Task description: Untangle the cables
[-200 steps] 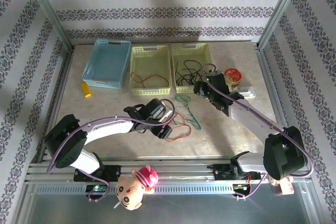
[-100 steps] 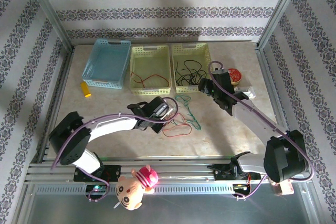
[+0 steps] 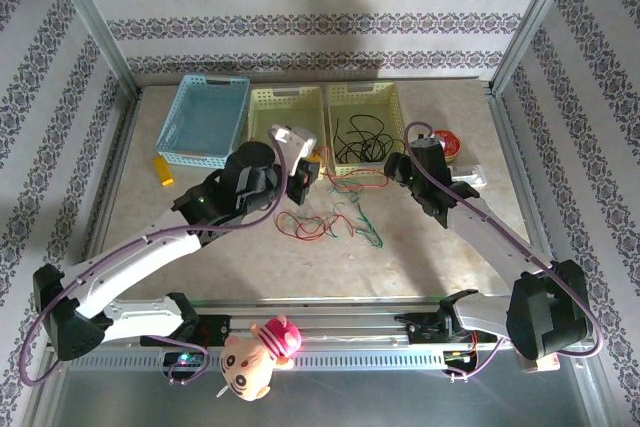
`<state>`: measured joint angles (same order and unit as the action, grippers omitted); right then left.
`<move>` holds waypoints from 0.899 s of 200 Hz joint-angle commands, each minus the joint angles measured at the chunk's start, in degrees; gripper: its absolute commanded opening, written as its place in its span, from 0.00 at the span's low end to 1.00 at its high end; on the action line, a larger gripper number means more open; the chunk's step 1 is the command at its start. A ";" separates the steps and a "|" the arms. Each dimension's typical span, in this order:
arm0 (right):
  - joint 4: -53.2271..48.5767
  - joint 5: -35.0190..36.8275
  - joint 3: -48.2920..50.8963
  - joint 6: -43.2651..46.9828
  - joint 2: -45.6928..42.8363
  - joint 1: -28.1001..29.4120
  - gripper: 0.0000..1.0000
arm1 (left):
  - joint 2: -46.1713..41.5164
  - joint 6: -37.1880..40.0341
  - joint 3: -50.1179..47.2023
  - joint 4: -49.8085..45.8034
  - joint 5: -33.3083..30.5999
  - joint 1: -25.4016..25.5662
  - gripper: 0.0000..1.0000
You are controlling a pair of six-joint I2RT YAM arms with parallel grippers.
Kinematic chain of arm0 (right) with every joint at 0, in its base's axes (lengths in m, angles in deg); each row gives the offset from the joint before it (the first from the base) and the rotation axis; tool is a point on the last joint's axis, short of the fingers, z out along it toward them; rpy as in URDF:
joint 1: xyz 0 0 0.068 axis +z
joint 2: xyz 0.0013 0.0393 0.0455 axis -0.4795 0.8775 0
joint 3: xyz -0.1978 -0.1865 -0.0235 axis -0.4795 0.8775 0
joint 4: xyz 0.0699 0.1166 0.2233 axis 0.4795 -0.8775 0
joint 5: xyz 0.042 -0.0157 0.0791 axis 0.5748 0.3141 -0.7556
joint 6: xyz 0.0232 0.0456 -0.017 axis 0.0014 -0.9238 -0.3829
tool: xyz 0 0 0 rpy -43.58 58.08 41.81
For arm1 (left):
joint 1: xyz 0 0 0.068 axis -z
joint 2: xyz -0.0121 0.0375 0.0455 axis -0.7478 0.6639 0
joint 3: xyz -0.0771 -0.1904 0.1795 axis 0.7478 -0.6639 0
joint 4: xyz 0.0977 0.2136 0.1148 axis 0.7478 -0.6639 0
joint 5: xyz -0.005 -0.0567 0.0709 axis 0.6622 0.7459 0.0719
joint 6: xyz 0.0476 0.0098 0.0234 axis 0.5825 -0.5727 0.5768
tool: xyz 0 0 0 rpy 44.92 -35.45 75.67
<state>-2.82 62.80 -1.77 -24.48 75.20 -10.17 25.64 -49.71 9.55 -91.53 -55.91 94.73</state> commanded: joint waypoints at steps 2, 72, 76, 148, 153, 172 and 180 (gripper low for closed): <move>0.75 -0.01 0.41 -0.51 -1.29 -0.46 0.60 | 2.99 -2.50 4.75 -0.62 -7.10 -3.74 0.00; -0.17 -6.83 -0.25 3.49 -2.36 0.45 0.58 | 21.96 -6.48 12.39 2.74 -3.84 -18.81 0.00; -0.45 -6.89 -0.25 3.85 -2.57 0.57 0.59 | 23.57 -6.50 12.90 2.72 -4.09 -19.33 0.00; -5.42 -9.29 -0.91 10.14 -3.61 3.79 0.59 | 32.08 -1.97 13.33 3.40 -3.00 -19.19 0.92; -5.87 -9.72 -0.93 10.40 -3.27 4.11 0.59 | 30.90 -0.63 12.07 3.46 -2.41 -18.59 0.95; -6.44 -10.95 0.03 10.90 -2.23 5.70 0.59 | 25.82 4.59 6.09 1.95 -0.43 -15.36 0.99; -6.41 -11.17 0.74 10.32 -1.85 6.03 0.60 | 23.82 5.94 3.20 0.84 1.12 -13.98 0.99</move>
<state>-7.10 53.86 -1.79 -15.91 72.12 -5.52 56.85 -50.89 18.27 -89.28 -59.01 76.50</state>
